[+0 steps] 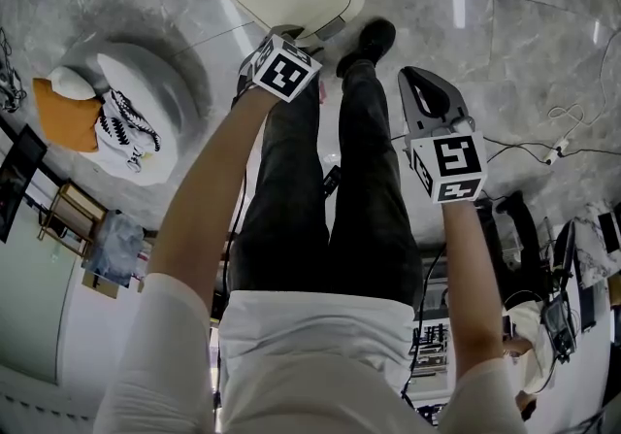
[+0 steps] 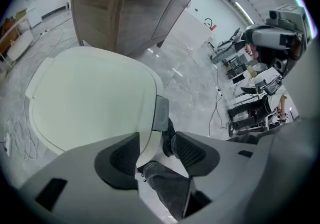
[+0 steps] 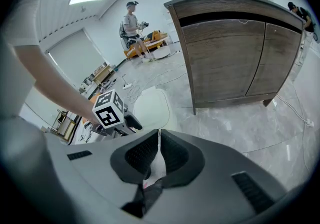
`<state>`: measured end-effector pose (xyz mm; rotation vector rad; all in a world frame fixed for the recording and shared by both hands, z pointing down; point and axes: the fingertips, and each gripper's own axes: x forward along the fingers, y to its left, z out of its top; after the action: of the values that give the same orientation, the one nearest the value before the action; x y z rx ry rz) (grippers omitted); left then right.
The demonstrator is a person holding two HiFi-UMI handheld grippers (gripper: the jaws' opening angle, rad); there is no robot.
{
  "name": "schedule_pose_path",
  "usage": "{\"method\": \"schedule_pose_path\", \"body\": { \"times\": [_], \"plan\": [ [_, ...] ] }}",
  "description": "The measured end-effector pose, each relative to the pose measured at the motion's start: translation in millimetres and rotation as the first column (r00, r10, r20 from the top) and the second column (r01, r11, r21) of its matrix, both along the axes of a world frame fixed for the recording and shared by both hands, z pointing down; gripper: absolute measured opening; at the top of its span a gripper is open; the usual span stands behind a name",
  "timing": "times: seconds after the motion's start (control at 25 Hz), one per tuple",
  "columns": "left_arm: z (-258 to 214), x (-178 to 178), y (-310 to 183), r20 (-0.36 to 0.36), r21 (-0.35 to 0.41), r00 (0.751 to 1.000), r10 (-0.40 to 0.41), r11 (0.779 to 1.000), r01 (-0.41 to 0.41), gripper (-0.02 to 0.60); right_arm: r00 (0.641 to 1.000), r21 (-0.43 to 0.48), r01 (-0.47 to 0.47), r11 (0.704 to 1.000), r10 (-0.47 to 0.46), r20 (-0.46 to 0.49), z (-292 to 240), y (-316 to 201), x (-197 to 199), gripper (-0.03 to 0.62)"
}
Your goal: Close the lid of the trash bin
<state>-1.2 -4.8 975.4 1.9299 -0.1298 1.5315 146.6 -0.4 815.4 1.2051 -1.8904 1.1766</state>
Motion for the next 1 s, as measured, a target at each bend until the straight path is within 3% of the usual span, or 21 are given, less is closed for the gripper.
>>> {"method": "schedule_pose_path", "body": {
  "times": [0.4,0.76,1.0],
  "plan": [
    [-23,7,-12,-0.029,0.006,0.995,-0.092,0.996,0.092,0.233,1.000,0.035,0.018,0.999,-0.018,-0.003,-19,-6,2,0.035],
    [-98,22,-28,-0.109,0.062,0.976,-0.188,0.979,0.195,0.233,0.997,0.082,0.074,0.994,-0.070,-0.044,-75,-18,11,0.035],
    [-153,18,-28,-0.112,0.096,0.970,-0.214,0.970,0.225,0.222,0.992,0.127,0.099,0.987,-0.089,-0.088,-130,-18,28,0.035]
  ]
}}
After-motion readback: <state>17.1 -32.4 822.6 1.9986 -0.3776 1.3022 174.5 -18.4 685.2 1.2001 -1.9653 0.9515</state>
